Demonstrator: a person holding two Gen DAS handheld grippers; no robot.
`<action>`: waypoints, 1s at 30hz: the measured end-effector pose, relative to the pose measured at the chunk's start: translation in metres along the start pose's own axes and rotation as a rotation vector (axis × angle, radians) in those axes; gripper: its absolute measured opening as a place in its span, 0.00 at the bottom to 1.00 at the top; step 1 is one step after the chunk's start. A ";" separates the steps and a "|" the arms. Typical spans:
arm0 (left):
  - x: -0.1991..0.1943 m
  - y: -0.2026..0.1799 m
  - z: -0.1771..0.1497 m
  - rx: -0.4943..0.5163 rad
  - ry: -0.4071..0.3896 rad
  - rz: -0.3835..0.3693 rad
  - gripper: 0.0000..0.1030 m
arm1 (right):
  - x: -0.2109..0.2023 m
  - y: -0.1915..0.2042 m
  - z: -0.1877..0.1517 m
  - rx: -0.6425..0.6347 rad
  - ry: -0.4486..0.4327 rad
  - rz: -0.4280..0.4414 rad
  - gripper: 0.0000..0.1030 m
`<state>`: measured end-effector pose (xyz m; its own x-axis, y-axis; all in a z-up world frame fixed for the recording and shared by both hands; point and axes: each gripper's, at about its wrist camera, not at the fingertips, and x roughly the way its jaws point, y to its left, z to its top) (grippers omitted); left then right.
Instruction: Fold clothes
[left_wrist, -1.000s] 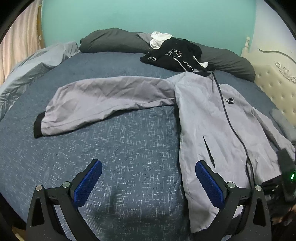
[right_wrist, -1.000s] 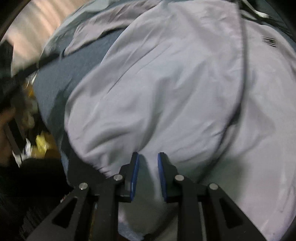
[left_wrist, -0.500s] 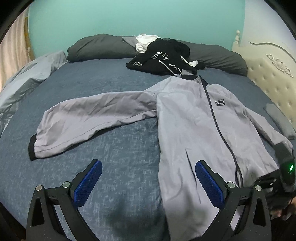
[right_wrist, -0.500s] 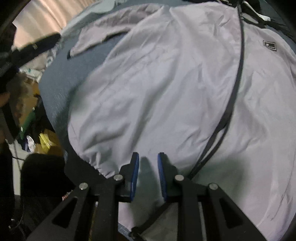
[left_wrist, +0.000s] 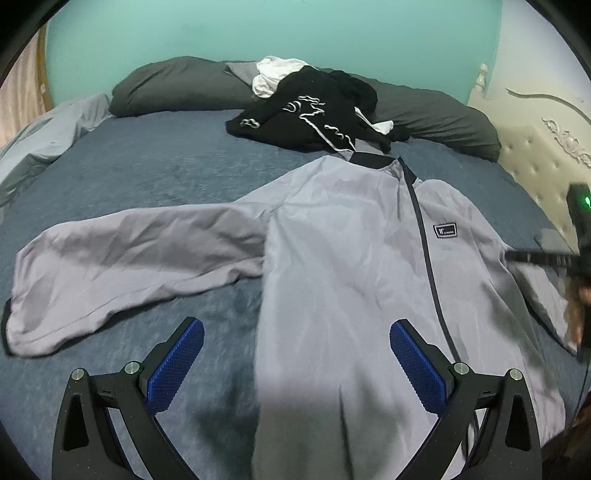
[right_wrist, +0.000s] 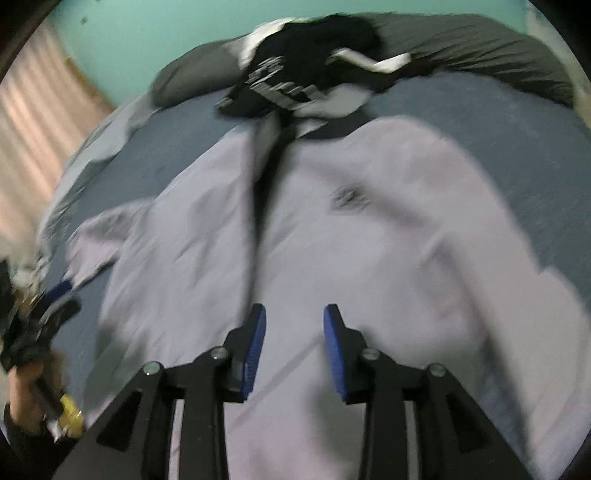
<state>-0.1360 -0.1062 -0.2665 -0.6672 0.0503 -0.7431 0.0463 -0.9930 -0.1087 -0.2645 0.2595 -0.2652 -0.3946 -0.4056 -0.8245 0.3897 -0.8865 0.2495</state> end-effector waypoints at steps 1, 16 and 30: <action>0.008 -0.002 0.004 0.005 0.003 -0.002 1.00 | 0.002 -0.011 0.011 0.007 -0.009 -0.022 0.31; 0.082 -0.019 0.030 0.058 0.019 -0.010 1.00 | 0.060 -0.120 0.124 0.080 -0.023 -0.184 0.52; 0.084 -0.018 0.036 0.074 0.009 -0.038 1.00 | 0.117 -0.122 0.137 -0.049 0.069 -0.273 0.10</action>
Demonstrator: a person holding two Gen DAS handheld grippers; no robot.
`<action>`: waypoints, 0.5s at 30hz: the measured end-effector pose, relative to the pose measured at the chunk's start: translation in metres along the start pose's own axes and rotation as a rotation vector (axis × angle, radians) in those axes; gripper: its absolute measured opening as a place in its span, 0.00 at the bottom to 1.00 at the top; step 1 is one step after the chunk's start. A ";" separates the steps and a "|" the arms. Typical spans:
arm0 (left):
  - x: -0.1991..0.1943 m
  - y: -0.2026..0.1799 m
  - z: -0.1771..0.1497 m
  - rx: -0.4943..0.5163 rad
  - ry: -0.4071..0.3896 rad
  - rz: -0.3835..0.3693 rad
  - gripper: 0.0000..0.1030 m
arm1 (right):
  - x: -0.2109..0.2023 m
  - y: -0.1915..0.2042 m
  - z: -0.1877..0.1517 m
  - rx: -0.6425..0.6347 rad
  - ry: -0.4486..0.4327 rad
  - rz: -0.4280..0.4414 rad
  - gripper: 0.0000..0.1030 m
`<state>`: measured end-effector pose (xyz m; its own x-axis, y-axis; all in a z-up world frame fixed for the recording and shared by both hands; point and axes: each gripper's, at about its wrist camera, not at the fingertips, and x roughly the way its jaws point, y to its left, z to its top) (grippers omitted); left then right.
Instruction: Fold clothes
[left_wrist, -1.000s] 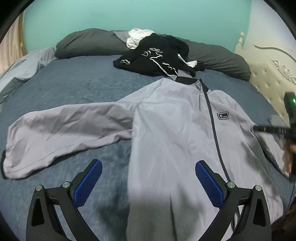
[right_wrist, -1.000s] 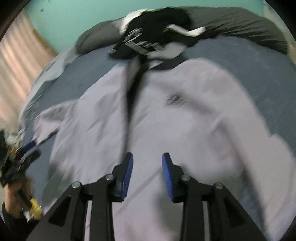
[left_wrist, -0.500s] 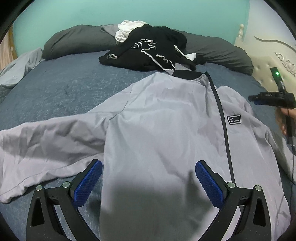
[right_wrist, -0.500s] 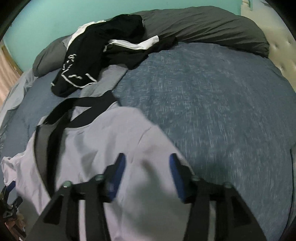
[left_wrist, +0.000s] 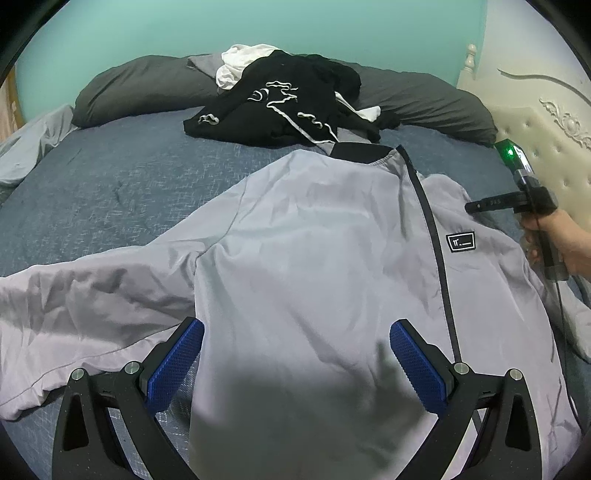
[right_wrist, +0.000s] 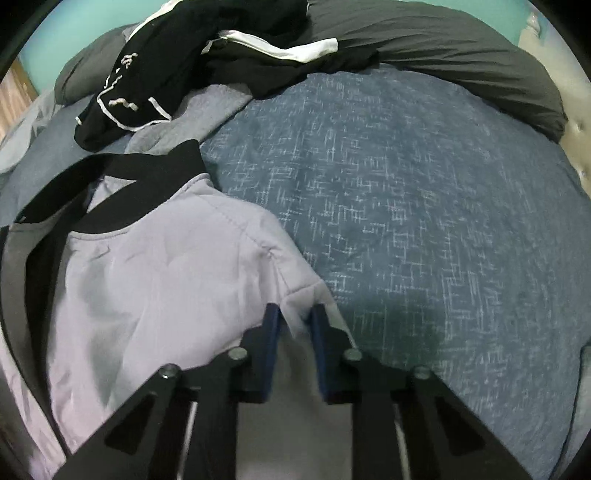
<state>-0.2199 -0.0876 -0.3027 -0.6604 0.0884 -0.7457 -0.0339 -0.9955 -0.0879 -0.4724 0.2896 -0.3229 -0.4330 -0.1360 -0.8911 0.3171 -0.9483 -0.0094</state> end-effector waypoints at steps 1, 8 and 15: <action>0.000 0.000 0.000 0.000 0.002 0.000 1.00 | -0.002 -0.003 0.001 0.001 -0.006 -0.002 0.08; -0.002 0.001 -0.001 -0.008 0.002 -0.003 1.00 | -0.022 -0.030 0.012 0.032 -0.070 -0.028 0.04; -0.002 -0.002 0.000 -0.004 0.005 -0.007 1.00 | -0.021 -0.072 0.022 0.150 -0.071 -0.039 0.04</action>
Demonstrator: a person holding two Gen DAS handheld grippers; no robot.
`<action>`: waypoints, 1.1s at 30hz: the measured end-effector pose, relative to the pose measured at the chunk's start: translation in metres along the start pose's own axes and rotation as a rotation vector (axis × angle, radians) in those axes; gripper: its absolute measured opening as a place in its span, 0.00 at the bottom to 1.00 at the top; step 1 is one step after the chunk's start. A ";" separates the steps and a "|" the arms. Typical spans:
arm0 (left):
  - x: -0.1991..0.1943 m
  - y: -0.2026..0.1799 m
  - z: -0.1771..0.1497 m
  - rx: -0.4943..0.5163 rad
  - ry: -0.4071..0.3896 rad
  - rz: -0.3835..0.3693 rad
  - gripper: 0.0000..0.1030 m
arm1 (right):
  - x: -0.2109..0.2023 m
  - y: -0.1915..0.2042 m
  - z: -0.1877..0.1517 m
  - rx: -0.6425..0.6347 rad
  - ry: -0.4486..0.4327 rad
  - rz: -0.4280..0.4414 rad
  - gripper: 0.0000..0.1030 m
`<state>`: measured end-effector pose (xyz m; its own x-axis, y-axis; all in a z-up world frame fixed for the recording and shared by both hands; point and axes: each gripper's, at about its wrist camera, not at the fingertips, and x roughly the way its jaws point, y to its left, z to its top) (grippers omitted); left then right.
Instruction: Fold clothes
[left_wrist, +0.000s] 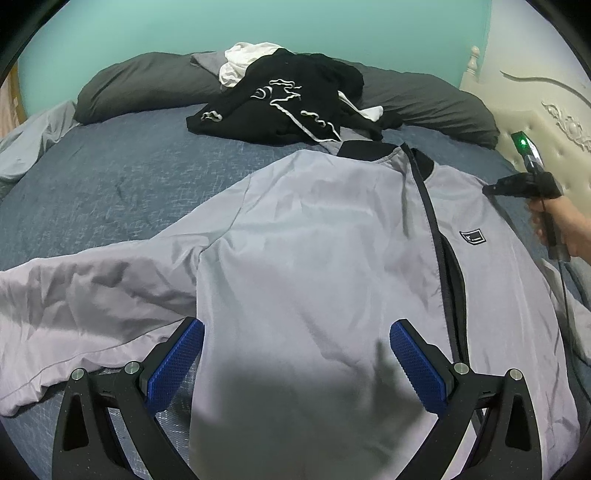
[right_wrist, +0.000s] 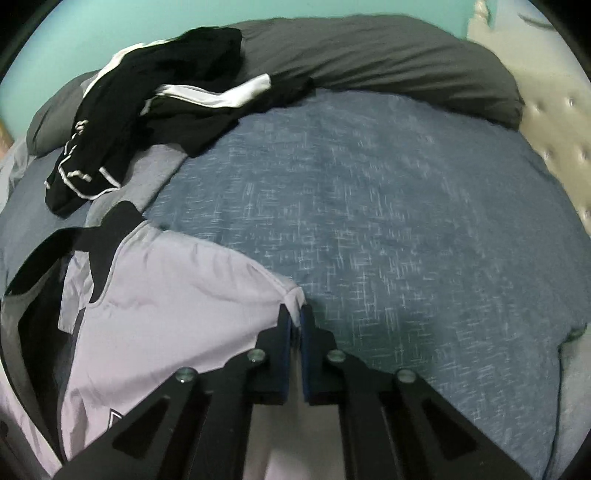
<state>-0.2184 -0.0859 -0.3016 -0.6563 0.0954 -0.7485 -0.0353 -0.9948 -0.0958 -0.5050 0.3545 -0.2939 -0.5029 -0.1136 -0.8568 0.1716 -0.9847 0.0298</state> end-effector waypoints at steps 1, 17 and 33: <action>0.000 0.000 0.000 0.001 0.000 0.002 1.00 | 0.002 0.000 0.000 -0.004 0.003 -0.004 0.04; -0.007 0.000 0.004 -0.018 -0.009 -0.021 1.00 | -0.066 0.034 -0.009 -0.002 -0.164 0.033 0.52; -0.022 0.004 0.007 -0.054 -0.031 -0.048 1.00 | -0.108 0.013 -0.160 0.195 -0.092 0.238 0.52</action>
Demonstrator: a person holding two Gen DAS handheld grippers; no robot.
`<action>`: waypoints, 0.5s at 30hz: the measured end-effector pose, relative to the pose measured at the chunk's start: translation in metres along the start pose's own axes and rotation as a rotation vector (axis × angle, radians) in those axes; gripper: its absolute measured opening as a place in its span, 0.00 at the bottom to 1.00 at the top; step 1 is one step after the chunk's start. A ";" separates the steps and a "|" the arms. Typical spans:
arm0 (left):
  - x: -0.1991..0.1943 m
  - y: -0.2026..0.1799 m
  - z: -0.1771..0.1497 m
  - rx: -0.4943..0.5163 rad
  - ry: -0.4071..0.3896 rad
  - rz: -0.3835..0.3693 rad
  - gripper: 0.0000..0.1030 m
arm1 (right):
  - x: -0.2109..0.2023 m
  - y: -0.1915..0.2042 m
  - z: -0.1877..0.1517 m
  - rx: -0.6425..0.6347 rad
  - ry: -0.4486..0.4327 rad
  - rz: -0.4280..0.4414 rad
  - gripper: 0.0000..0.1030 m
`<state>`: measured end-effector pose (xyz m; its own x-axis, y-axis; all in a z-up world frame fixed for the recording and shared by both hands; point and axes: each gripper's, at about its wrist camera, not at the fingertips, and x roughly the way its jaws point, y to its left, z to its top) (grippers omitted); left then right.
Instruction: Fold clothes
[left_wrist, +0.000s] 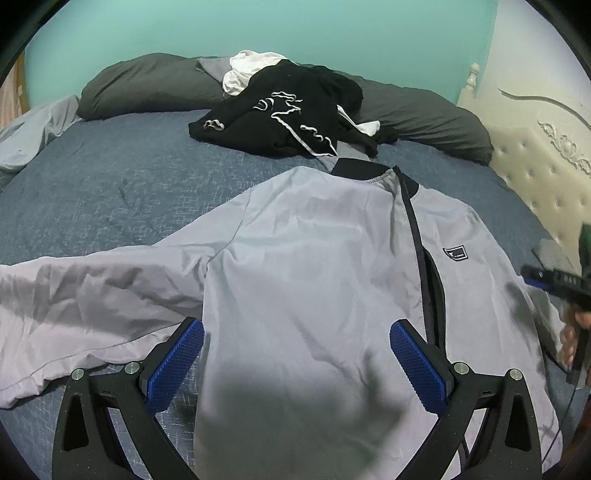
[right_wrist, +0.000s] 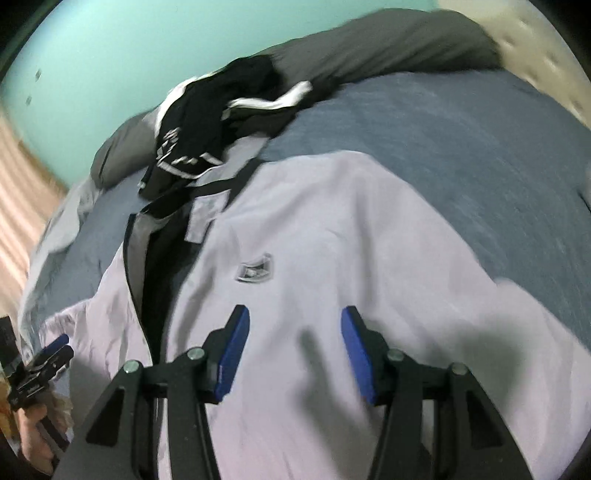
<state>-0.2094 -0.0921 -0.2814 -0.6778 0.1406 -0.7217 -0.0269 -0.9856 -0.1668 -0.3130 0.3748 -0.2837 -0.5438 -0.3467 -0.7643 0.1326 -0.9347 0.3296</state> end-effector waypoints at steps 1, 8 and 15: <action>0.000 -0.001 0.000 0.000 0.000 -0.002 1.00 | -0.004 -0.010 0.000 0.012 -0.003 -0.022 0.52; 0.002 -0.008 0.001 0.006 0.003 -0.015 1.00 | -0.009 -0.060 0.012 0.071 -0.023 -0.084 0.52; 0.002 -0.018 0.004 0.018 0.001 -0.031 1.00 | -0.058 -0.121 -0.001 0.179 -0.061 -0.176 0.52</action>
<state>-0.2132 -0.0743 -0.2769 -0.6754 0.1710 -0.7173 -0.0611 -0.9824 -0.1766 -0.2968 0.5074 -0.2801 -0.5952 -0.1698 -0.7854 -0.1141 -0.9497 0.2918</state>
